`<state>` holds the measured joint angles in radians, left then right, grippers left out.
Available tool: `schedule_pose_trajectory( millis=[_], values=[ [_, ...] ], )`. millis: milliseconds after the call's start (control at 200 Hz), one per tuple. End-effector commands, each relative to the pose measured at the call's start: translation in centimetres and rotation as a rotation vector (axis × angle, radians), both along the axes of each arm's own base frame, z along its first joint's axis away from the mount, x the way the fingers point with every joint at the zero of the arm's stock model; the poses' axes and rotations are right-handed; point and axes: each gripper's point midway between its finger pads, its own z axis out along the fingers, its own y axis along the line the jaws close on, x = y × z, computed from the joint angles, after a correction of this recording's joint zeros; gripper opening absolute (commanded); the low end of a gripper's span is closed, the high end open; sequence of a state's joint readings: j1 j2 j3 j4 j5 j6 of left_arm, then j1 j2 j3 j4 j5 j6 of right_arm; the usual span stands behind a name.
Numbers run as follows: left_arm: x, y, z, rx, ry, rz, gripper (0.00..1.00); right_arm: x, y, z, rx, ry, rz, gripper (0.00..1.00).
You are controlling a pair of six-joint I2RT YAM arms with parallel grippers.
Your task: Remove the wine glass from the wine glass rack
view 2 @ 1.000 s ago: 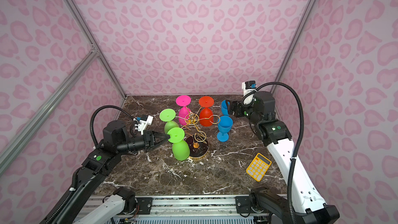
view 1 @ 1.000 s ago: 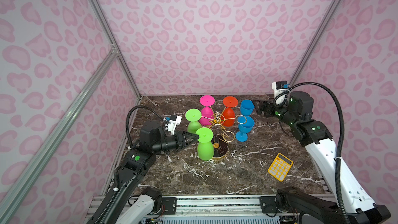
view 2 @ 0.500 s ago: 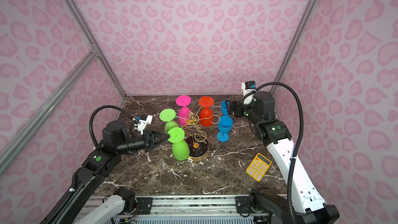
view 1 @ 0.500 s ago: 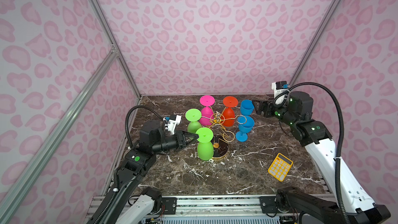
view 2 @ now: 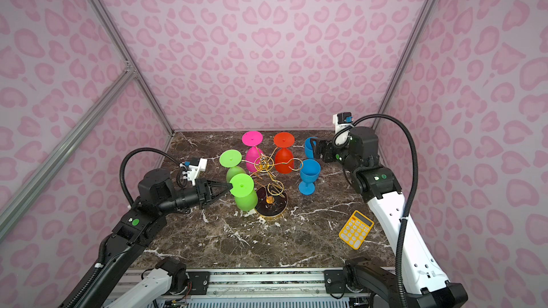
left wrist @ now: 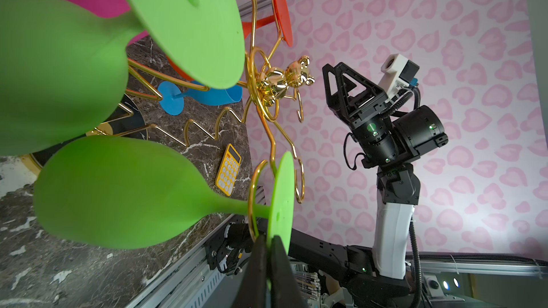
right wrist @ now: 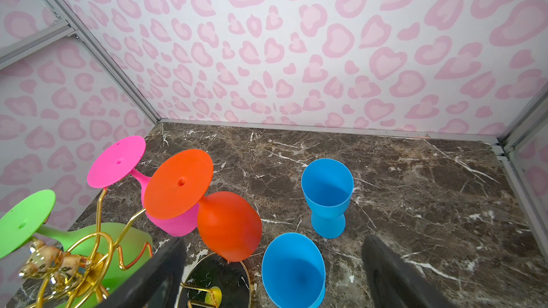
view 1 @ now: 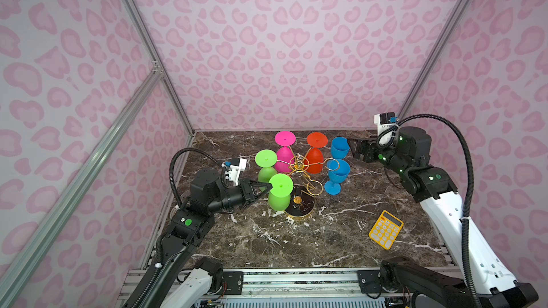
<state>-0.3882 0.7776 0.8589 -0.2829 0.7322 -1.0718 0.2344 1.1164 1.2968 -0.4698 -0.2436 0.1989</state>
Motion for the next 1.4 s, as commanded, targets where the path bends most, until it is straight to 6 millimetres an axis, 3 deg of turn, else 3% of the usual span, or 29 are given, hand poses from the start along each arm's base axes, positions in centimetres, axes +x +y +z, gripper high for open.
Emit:
schedule_pose_trajectory(
  millis=[0, 785, 1395],
  values=[
    [0.3, 0.0, 0.8, -0.019, -0.033, 0.013, 0.07, 0.1, 0.1, -0.1, 0.003, -0.007, 0.004, 0.94],
    [-0.2, 0.0, 2.1, -0.032, -0.037, 0.0, 0.04, 0.1, 0.2, -0.4, 0.002, 0.006, 0.009, 0.95],
    [0.8, 1.2, 2.1, -0.007, -0.042, 0.05, 0.04, 0.1, 0.3, -0.2, 0.002, 0.004, 0.014, 0.95]
  ],
)
